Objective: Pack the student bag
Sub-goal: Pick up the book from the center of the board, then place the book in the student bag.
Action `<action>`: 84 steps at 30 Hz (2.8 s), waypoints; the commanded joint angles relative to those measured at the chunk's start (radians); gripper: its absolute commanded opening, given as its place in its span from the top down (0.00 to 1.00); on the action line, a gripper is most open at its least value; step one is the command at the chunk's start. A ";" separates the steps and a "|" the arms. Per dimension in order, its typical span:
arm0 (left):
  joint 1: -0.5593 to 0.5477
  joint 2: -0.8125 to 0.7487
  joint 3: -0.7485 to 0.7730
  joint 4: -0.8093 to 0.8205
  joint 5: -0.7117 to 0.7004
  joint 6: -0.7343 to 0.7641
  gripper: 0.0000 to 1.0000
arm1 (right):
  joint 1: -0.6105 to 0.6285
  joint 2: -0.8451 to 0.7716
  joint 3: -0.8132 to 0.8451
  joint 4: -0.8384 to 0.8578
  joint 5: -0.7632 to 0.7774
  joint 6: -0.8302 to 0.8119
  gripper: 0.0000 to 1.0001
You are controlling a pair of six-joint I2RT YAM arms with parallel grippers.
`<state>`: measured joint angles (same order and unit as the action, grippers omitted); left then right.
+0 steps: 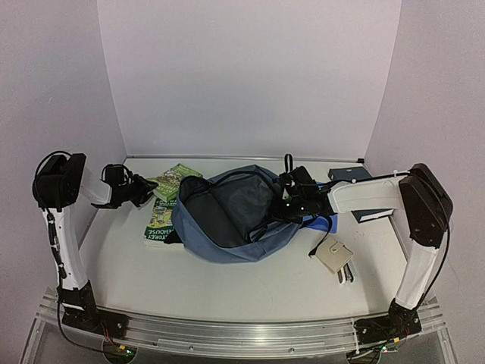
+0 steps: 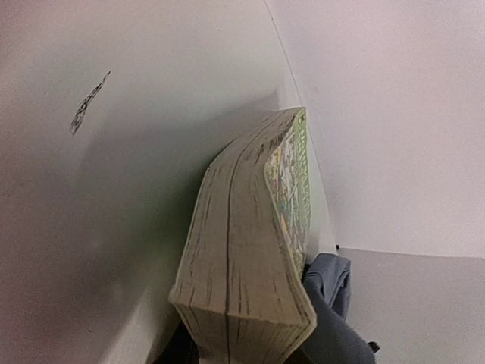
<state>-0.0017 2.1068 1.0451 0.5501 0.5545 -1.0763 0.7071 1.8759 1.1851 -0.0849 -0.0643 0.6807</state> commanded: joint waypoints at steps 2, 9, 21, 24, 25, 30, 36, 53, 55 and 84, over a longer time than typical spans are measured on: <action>-0.003 -0.147 -0.023 0.057 -0.018 0.033 0.99 | -0.004 -0.011 0.030 0.007 0.032 -0.003 1.00; -0.003 -0.424 -0.021 -0.136 0.008 0.147 1.00 | -0.004 -0.078 0.023 -0.010 0.040 -0.020 1.00; -0.129 -0.713 0.113 -0.624 0.160 0.246 1.00 | -0.003 -0.248 0.077 -0.026 0.045 -0.091 1.00; -0.208 -0.744 0.099 -0.674 0.169 0.226 1.00 | -0.004 -0.255 0.107 -0.028 0.060 -0.080 1.00; -0.227 -0.757 0.083 -0.678 0.169 0.214 1.00 | -0.004 -0.257 0.116 -0.029 0.063 -0.073 1.00; -0.297 -0.869 -0.019 -0.699 0.111 0.155 1.00 | -0.004 -0.266 0.153 -0.029 0.114 -0.031 1.00; -0.328 -0.962 -0.164 -0.689 0.022 0.055 1.00 | -0.001 -0.277 0.186 -0.028 0.120 -0.015 1.00; -0.412 -0.606 -0.072 -0.416 -0.003 0.022 1.00 | 0.111 -0.300 0.239 0.006 0.106 -0.050 1.00; -0.422 -0.557 -0.043 -0.369 0.010 0.011 1.00 | 0.120 -0.296 0.246 0.010 0.106 -0.051 1.00; -0.567 -0.012 0.333 -0.250 -0.111 0.121 0.99 | 0.160 -0.210 0.220 0.076 0.089 -0.024 1.00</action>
<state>-0.5657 2.0720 1.2812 0.3208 0.4717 -1.0158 0.8586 1.6558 1.3727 -0.1019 0.0109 0.6434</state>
